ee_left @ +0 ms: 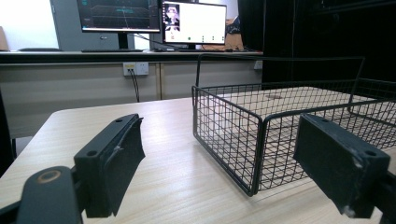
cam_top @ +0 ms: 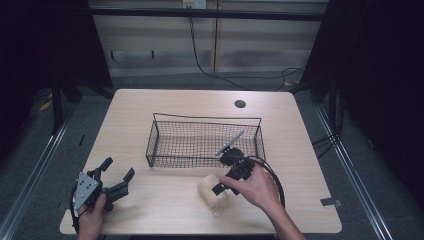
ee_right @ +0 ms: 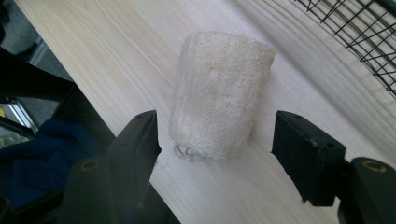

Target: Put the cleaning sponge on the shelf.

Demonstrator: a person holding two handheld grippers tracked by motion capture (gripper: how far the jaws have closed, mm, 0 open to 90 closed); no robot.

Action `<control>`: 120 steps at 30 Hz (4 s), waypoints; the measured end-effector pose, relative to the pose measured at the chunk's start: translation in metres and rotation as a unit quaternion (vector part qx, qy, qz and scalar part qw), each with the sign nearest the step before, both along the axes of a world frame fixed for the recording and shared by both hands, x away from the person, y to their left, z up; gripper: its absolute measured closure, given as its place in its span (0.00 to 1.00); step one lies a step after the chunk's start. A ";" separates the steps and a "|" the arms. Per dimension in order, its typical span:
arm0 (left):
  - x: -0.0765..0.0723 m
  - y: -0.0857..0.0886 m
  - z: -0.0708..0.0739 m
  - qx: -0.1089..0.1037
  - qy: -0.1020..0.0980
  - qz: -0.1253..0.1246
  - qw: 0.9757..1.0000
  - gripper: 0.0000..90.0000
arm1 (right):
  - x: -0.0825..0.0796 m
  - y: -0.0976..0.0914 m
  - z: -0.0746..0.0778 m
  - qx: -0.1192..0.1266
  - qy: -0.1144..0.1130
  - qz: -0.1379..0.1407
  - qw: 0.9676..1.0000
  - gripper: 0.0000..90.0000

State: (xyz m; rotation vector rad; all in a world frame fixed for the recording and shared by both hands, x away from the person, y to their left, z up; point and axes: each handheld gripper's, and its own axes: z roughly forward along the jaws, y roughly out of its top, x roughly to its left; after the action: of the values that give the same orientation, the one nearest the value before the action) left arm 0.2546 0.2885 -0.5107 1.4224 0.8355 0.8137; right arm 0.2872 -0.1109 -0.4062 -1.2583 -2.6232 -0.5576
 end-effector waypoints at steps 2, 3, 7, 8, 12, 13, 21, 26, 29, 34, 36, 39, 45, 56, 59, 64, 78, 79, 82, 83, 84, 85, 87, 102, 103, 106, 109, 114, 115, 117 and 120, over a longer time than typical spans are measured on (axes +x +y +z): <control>0.000 0.000 0.000 0.000 0.000 0.000 1.000 0.17 | 0.000 0.002 -0.001 0.001 0.006 -0.003 1.000 0.35; 0.000 0.000 0.000 0.000 0.000 0.000 1.000 0.17 | 0.001 0.003 -0.002 -0.003 0.008 0.002 1.000 0.35; 0.000 0.000 0.000 -0.001 0.001 0.002 1.000 0.17 | 0.004 0.005 -0.005 -0.003 0.018 0.003 1.000 0.36; 0.000 0.000 0.000 0.000 0.000 0.000 1.000 0.17 | 0.005 0.005 -0.005 -0.006 0.017 0.008 1.000 0.36; 0.000 0.000 0.000 -0.001 0.001 0.002 1.000 0.17 | 0.007 0.009 -0.009 -0.009 0.027 0.006 1.000 0.35; 0.000 0.000 0.000 0.000 0.000 0.000 1.000 0.17 | 0.007 0.010 -0.009 -0.012 0.029 0.007 0.999 0.35; 0.000 0.000 0.000 -0.001 0.000 0.002 1.000 0.17 | 0.011 0.017 -0.018 -0.023 0.040 0.015 0.999 0.34; 0.000 0.000 0.000 -0.001 0.000 0.002 1.000 0.17 | 0.015 0.018 -0.022 -0.029 0.048 0.014 0.998 0.34; 0.000 0.000 0.000 -0.001 0.000 0.002 1.000 0.17 | 0.016 0.019 -0.024 -0.036 0.050 0.015 0.998 0.33; 0.000 0.000 0.000 -0.001 0.000 0.002 1.000 0.17 | 0.016 0.024 -0.029 -0.042 0.054 0.016 0.998 0.32; 0.000 0.000 0.000 -0.001 0.000 0.002 1.000 0.17 | 0.016 0.025 -0.032 -0.045 0.056 0.016 0.997 0.32; 0.000 0.000 0.000 -0.002 0.000 0.002 1.000 0.17 | 0.018 0.026 -0.035 -0.053 0.060 0.010 0.997 0.31; 0.000 0.000 0.000 -0.001 0.000 0.002 1.000 0.17 | 0.018 0.032 -0.038 -0.058 0.062 0.023 0.996 0.31; 0.000 0.000 0.000 -0.002 0.000 0.002 1.000 0.17 | 0.019 0.040 -0.043 -0.067 0.066 0.035 0.995 0.31; 0.000 0.000 0.000 -0.001 0.000 0.002 1.000 0.17 | 0.019 0.040 -0.043 -0.068 0.066 0.036 0.995 0.31; 0.000 0.000 0.000 0.000 0.000 0.000 1.000 0.17 | 0.018 0.041 -0.042 -0.073 0.064 0.040 0.994 0.32; 0.000 0.000 0.000 0.000 0.000 -0.001 1.000 0.17 | 0.016 0.043 -0.032 -0.076 0.056 0.041 0.995 0.32; 0.000 0.000 0.000 0.000 0.000 -0.001 1.000 0.17 | 0.016 0.043 -0.031 -0.076 0.058 0.038 0.995 0.32; 0.000 0.000 0.000 0.000 0.000 -0.001 1.000 0.17 | 0.016 0.042 -0.030 -0.074 0.055 0.043 0.995 0.32; 0.000 0.000 0.000 0.000 0.000 -0.001 1.000 0.17 | 0.016 0.042 -0.030 -0.073 0.056 0.042 0.995 0.32; 0.000 0.000 0.000 0.000 0.000 -0.001 1.000 0.17 | 0.015 0.042 -0.029 -0.074 0.058 0.039 0.995 0.32; 0.000 0.000 0.000 0.000 0.000 -0.001 1.000 0.17 | 0.015 0.041 -0.028 -0.074 0.059 0.039 0.995 0.32; 0.000 0.000 0.000 0.000 0.000 -0.001 1.000 0.17 | 0.015 0.040 -0.026 -0.072 0.060 0.038 0.995 0.32; 0.000 0.000 0.000 0.001 0.000 -0.001 1.000 0.17 | 0.014 0.032 -0.011 -0.069 0.072 0.047 0.994 0.32; 0.000 0.000 0.000 0.001 0.000 -0.001 1.000 0.17 | 0.014 0.031 -0.010 -0.068 0.070 0.049 0.994 0.32; 0.000 0.000 0.000 0.000 0.000 -0.001 1.000 0.17 | 0.014 0.029 -0.006 -0.065 0.072 0.048 0.994 0.32; 0.000 0.000 0.000 0.000 0.000 -0.001 1.000 0.17 | 0.015 0.028 -0.005 -0.058 0.082 0.052 0.994 0.32; 0.000 0.000 0.000 -0.001 0.000 0.001 1.000 0.17 | 0.016 0.027 -0.003 -0.061 0.090 0.051 0.993 0.32; 0.000 0.000 0.000 0.000 0.000 -0.001 1.000 0.17 | 0.016 0.027 -0.003 -0.062 0.086 0.054 0.993 0.32; 0.000 0.000 0.000 0.001 0.000 -0.001 1.000 0.17 | 0.016 0.026 0.000 -0.060 0.087 0.057 0.993 0.32; 0.000 0.000 0.000 -0.001 0.000 0.001 1.000 0.17 | 0.016 0.026 0.005 -0.061 0.083 0.055 0.993 0.32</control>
State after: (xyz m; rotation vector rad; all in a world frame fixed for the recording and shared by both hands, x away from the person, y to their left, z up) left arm 0.2544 0.2883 -0.5107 1.4199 0.8388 0.8137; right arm 0.3037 -0.0849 -0.4014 -1.1288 -2.6005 -0.2668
